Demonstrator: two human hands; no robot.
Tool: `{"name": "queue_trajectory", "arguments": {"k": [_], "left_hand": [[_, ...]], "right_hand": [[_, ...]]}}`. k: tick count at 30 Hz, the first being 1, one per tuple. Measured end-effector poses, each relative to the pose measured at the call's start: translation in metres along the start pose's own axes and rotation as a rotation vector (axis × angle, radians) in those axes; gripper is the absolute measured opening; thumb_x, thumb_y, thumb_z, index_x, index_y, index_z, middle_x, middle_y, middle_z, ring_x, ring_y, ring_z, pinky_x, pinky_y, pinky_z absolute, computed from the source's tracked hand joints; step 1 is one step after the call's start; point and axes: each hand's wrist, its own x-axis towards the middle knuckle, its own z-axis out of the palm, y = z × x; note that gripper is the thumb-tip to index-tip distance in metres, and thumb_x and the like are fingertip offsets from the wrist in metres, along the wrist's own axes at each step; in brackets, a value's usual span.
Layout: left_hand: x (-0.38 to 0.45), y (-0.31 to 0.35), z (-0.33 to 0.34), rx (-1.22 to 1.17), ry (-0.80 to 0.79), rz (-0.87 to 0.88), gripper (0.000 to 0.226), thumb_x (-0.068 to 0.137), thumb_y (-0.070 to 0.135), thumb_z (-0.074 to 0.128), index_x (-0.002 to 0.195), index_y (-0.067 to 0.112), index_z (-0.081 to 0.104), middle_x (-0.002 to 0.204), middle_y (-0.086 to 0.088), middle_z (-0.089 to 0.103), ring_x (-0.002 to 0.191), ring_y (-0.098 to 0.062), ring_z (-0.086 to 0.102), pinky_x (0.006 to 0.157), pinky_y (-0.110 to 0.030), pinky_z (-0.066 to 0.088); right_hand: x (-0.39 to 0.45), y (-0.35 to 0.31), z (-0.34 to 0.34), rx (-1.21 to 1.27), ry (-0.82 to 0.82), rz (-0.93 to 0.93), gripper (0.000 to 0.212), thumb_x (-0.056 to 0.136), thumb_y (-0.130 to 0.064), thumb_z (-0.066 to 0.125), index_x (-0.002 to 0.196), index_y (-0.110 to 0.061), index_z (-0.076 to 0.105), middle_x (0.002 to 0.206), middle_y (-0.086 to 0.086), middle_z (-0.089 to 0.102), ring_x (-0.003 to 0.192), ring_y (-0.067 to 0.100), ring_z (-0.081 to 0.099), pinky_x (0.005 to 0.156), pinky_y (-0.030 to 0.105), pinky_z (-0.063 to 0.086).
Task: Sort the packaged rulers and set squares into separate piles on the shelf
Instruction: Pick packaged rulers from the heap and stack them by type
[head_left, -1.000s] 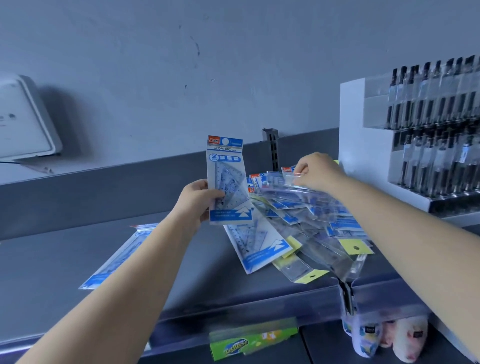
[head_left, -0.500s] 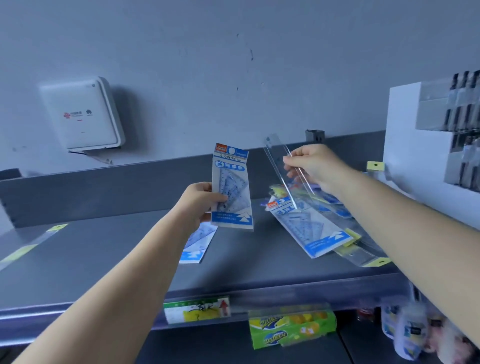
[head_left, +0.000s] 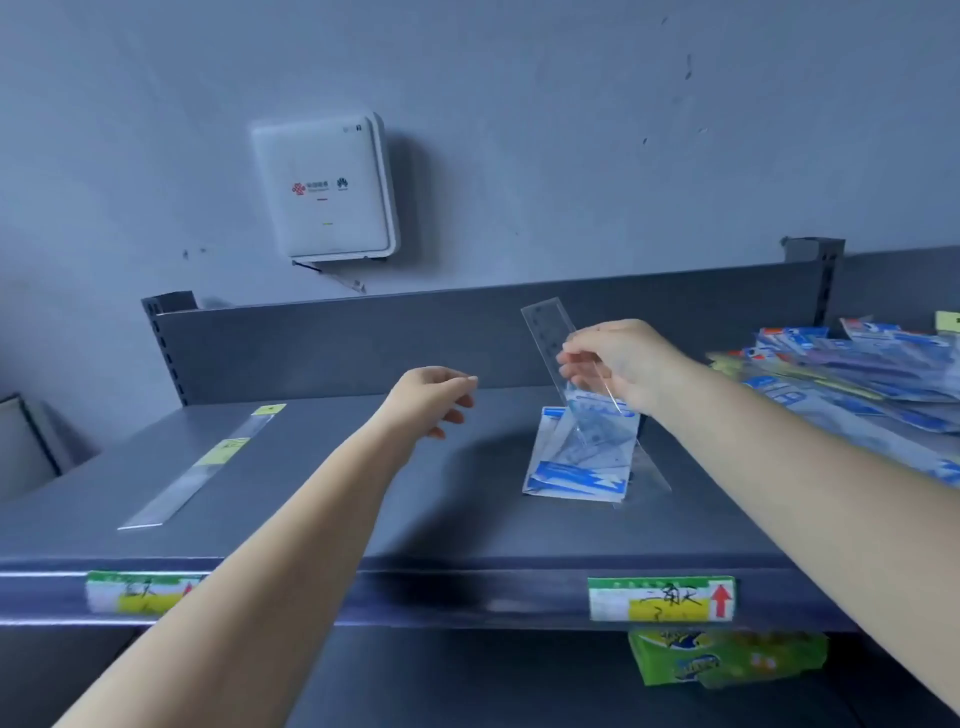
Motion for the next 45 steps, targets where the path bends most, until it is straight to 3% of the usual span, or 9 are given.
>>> {"name": "queue_trajectory", "arguments": {"k": [8,11,18,22,24,27,31,38,45], "left_hand": [[0.0,-0.055,-0.112,0.185,0.107,0.019,0.009,0.089,0.019,0.056,0.092,0.017,0.064,0.079,0.005,0.062,0.066,-0.01,0.053,0.052,-0.017,0.04],[-0.001,-0.081,-0.167,0.324,0.229,-0.017,0.017,0.086,0.018,0.057,0.101,0.015,0.065,0.084,0.004,0.062,0.073,-0.014,0.055,0.066,-0.023,0.04],[-0.002,-0.129,-0.246,0.586,0.335,-0.078,0.025,0.088,0.019,0.055,0.112,0.014,0.061,0.095,0.003,0.058,0.083,-0.018,0.053,0.073,-0.025,0.038],[0.001,-0.137,-0.253,0.713,0.333,-0.071,0.031,0.089,0.022,0.052,0.118,0.016,0.058,0.107,0.001,0.06,0.091,-0.02,0.054,0.08,-0.029,0.042],[0.003,-0.135,-0.249,0.807,0.32,-0.049,0.032,0.09,0.024,0.051,0.12,0.018,0.057,0.114,0.001,0.06,0.102,-0.021,0.055,0.084,-0.03,0.042],[0.008,-0.125,-0.233,0.943,0.298,0.017,0.031,0.09,0.027,0.049,0.12,0.02,0.056,0.119,0.001,0.06,0.108,-0.023,0.056,0.086,-0.031,0.043],[0.017,-0.098,-0.197,1.072,0.292,0.123,0.027,0.089,0.025,0.049,0.114,0.018,0.058,0.115,-0.001,0.062,0.106,-0.027,0.055,0.084,-0.032,0.039],[0.024,-0.035,-0.093,1.166,0.236,0.324,0.023,0.088,0.019,0.045,0.107,0.015,0.058,0.108,-0.002,0.061,0.105,-0.026,0.051,0.08,-0.031,0.032],[0.012,0.022,0.03,1.182,0.151,0.513,0.023,0.088,0.022,0.045,0.107,0.013,0.055,0.108,-0.002,0.058,0.105,-0.025,0.05,0.079,-0.031,0.031]], "right_hand": [[0.017,0.012,0.138,0.174,-0.099,0.154,0.011,0.085,0.01,0.05,0.079,0.001,0.054,0.076,0.013,0.054,0.062,0.019,0.06,0.046,0.02,0.055],[0.021,0.021,0.194,0.15,-0.141,0.191,0.01,0.085,0.011,0.052,0.091,0.003,0.055,0.083,0.015,0.054,0.062,0.02,0.061,0.048,0.022,0.056],[0.026,0.031,0.304,0.111,-0.249,0.202,0.045,0.085,0.01,0.056,0.129,0.005,0.045,0.081,0.012,0.057,0.063,0.019,0.065,0.07,0.028,0.058],[0.033,0.035,0.323,-0.265,-0.243,0.147,0.024,0.088,-0.004,0.058,0.111,0.001,0.054,0.092,0.009,0.053,0.092,0.026,0.059,0.077,0.035,0.053],[0.035,0.037,0.316,-0.689,-0.207,-0.02,0.014,0.086,-0.009,0.057,0.098,0.0,0.058,0.097,0.011,0.058,0.09,0.028,0.057,0.072,0.031,0.048],[0.038,0.035,0.295,-1.112,-0.181,-0.265,0.032,0.083,-0.007,0.051,0.114,-0.003,0.061,0.118,0.011,0.063,0.105,0.027,0.062,0.071,0.029,0.046],[0.027,0.021,0.245,-1.55,-0.136,-0.553,0.026,0.087,-0.012,0.046,0.11,-0.015,0.057,0.111,0.002,0.058,0.099,0.024,0.054,0.067,0.029,0.035],[0.0,0.008,0.128,-1.871,-0.018,-0.667,0.02,0.09,-0.017,0.041,0.108,-0.015,0.05,0.106,0.003,0.05,0.089,0.023,0.04,0.071,0.032,0.028],[-0.027,0.007,-0.001,-2.012,0.088,-0.625,0.026,0.09,-0.021,0.044,0.115,-0.016,0.047,0.115,0.003,0.048,0.103,0.023,0.047,0.071,0.032,0.028]]}}
